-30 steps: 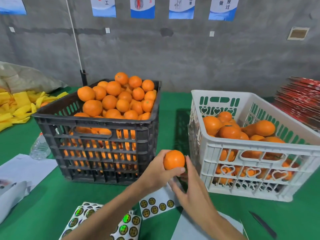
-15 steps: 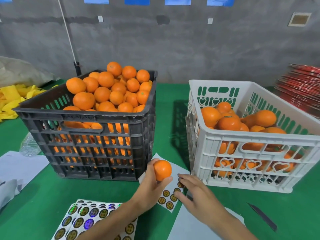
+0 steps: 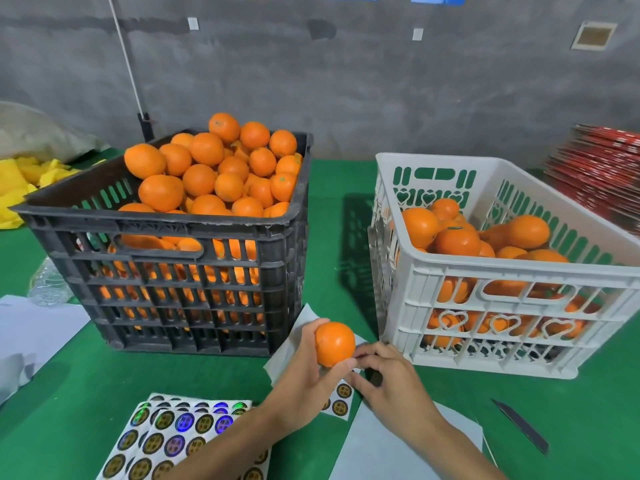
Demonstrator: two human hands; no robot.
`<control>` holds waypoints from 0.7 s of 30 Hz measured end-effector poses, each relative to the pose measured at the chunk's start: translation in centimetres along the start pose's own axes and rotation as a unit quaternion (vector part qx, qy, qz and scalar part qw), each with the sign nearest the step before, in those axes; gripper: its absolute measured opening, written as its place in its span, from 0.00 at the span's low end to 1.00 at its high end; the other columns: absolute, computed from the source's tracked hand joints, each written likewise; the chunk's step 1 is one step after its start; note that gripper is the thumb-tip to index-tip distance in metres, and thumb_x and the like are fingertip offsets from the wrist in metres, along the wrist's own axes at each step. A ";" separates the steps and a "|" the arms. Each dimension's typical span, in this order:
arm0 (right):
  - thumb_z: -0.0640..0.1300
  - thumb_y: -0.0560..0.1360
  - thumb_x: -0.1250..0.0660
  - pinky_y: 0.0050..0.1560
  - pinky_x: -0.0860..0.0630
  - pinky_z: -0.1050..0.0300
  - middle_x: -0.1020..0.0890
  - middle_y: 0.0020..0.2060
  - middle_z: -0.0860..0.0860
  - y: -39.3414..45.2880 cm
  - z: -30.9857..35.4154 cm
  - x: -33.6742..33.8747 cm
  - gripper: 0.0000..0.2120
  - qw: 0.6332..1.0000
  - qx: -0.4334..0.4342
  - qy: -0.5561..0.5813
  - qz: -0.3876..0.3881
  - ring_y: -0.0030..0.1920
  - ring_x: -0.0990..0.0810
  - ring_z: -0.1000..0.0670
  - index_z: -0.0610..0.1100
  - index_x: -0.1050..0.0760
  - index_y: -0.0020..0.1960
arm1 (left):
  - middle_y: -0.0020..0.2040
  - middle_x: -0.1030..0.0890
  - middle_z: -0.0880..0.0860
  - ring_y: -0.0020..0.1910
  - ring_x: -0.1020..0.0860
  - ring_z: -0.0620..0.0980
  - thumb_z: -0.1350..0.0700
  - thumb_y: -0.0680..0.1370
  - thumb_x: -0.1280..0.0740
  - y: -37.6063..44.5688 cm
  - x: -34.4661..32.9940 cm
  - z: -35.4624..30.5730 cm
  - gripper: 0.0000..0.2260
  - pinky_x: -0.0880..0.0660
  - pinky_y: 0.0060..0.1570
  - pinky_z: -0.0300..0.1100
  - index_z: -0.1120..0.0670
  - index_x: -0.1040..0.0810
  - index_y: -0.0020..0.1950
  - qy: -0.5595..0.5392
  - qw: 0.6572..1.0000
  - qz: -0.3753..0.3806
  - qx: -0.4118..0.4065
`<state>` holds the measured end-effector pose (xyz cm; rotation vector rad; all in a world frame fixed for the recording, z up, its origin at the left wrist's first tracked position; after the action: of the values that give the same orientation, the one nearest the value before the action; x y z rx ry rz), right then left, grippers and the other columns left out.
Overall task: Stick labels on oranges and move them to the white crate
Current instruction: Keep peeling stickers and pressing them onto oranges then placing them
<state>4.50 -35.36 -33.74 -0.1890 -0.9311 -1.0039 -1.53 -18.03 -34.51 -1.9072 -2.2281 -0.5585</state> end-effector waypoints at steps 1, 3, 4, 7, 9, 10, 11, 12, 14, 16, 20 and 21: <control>0.51 0.76 0.26 0.60 0.32 0.71 0.22 0.53 0.62 0.0 0.1 0.0 0.11 1.000 -0.012 0.014 -0.005 0.58 0.26 0.60 0.46 0.15 0.54 | 0.65 0.39 0.36 0.58 0.21 0.42 0.41 0.78 0.30 0.0 0.1 0.1 0.29 0.21 0.56 0.40 0.39 0.43 0.72 -0.012 1.000 0.001 0.006; 0.50 0.76 0.25 0.59 0.28 0.64 0.21 0.51 0.62 0.1 0.3 -0.1 0.08 0.999 -0.035 0.037 -0.014 0.57 0.24 0.59 0.47 0.14 0.50 | 0.62 0.35 0.35 0.55 0.20 0.44 0.37 0.76 0.30 0.1 0.2 0.1 0.30 0.21 0.53 0.39 0.37 0.42 0.71 -0.027 0.999 -0.009 0.022; 0.50 0.76 0.26 0.59 0.27 0.61 0.20 0.50 0.62 0.2 0.4 -0.1 0.06 0.998 -0.047 0.042 -0.015 0.56 0.24 0.59 0.48 0.14 0.49 | 0.60 0.33 0.34 0.53 0.19 0.44 0.33 0.75 0.30 0.2 0.3 0.1 0.30 0.21 0.51 0.38 0.36 0.42 0.71 -0.036 0.999 -0.015 0.032; 0.44 0.77 0.27 0.58 0.24 0.57 0.19 0.48 0.62 0.2 0.7 -0.1 0.05 0.995 -0.069 0.062 -0.021 0.53 0.22 0.59 0.49 0.13 0.44 | 0.56 0.28 0.34 0.51 0.19 0.43 0.28 0.72 0.32 0.2 0.5 0.1 0.31 0.23 0.49 0.35 0.33 0.42 0.68 -0.052 0.997 -0.019 0.049; 0.40 0.77 0.28 0.57 0.23 0.55 0.18 0.47 0.61 0.3 0.7 0.0 0.08 0.994 -0.080 0.072 -0.029 0.51 0.21 0.58 0.49 0.13 0.42 | 0.58 0.27 0.39 0.53 0.19 0.42 0.28 0.72 0.33 0.1 0.6 0.1 0.31 0.23 0.50 0.34 0.33 0.43 0.68 -0.054 0.997 -0.014 0.055; 0.41 0.76 0.27 0.57 0.23 0.55 0.19 0.47 0.60 0.3 0.6 -0.1 0.06 0.994 -0.077 0.066 -0.031 0.52 0.21 0.58 0.49 0.13 0.43 | 0.58 0.27 0.40 0.53 0.20 0.41 0.28 0.72 0.33 0.1 0.6 0.1 0.31 0.24 0.49 0.33 0.33 0.43 0.68 -0.055 0.997 -0.013 0.058; 0.45 0.76 0.26 0.58 0.24 0.58 0.19 0.48 0.60 0.3 0.7 -0.2 0.03 0.996 -0.064 0.051 -0.030 0.53 0.23 0.59 0.48 0.13 0.46 | 0.59 0.27 0.41 0.53 0.20 0.40 0.28 0.72 0.33 0.1 0.6 0.1 0.30 0.24 0.48 0.32 0.33 0.43 0.68 -0.056 0.996 -0.014 0.061; 0.50 0.76 0.26 0.58 0.26 0.63 0.21 0.49 0.61 0.1 0.9 -0.2 0.07 0.998 -0.049 0.027 -0.024 0.54 0.25 0.60 0.48 0.14 0.49 | 0.59 0.27 0.42 0.52 0.20 0.40 0.28 0.72 0.33 0.1 0.5 0.1 0.30 0.24 0.48 0.32 0.33 0.43 0.68 -0.057 0.996 -0.018 0.062; 0.58 0.74 0.26 0.58 0.32 0.72 0.23 0.52 0.61 -0.2 0.7 -0.4 0.19 1.000 -0.028 -0.001 -0.005 0.56 0.28 0.61 0.47 0.16 0.58 | 0.59 0.26 0.44 0.51 0.20 0.40 0.31 0.74 0.32 0.2 0.5 0.2 0.28 0.24 0.49 0.33 0.34 0.43 0.67 -0.061 0.996 -0.022 0.062; 0.59 0.74 0.26 0.62 0.33 0.71 0.24 0.54 0.61 -0.4 0.6 -0.4 0.23 1.000 -0.002 -0.019 0.006 0.58 0.29 0.61 0.45 0.17 0.62 | 0.60 0.26 0.46 0.51 0.20 0.42 0.35 0.76 0.31 0.2 0.5 0.3 0.26 0.23 0.50 0.35 0.34 0.42 0.67 -0.068 0.996 -0.022 0.062; 0.52 0.77 0.28 0.62 0.27 0.60 0.24 0.53 0.60 -0.5 0.0 -0.4 0.15 0.999 0.027 -0.018 -0.011 0.57 0.28 0.60 0.44 0.15 0.58 | 0.59 0.26 0.45 0.51 0.20 0.40 0.34 0.76 0.31 0.1 0.5 0.4 0.26 0.23 0.49 0.33 0.34 0.41 0.66 -0.065 0.995 -0.025 0.066; 0.51 0.78 0.28 0.61 0.26 0.58 0.23 0.53 0.59 -0.5 -0.1 -0.4 0.13 0.999 0.032 -0.021 -0.016 0.57 0.27 0.60 0.44 0.14 0.57 | 0.59 0.26 0.44 0.52 0.20 0.40 0.34 0.75 0.31 0.1 0.5 0.3 0.26 0.23 0.49 0.34 0.33 0.41 0.66 -0.063 0.996 -0.027 0.065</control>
<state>4.10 -35.42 -34.19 -0.1414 -1.0055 -1.0008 -1.50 -17.40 -34.63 -1.8700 -2.3353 -0.2998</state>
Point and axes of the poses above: each hand's wrist, its own y-axis towards the middle knuckle, its own x-axis out of the back of the hand, z = x × y, the point moved 1 cm from there along y, towards the middle knuckle
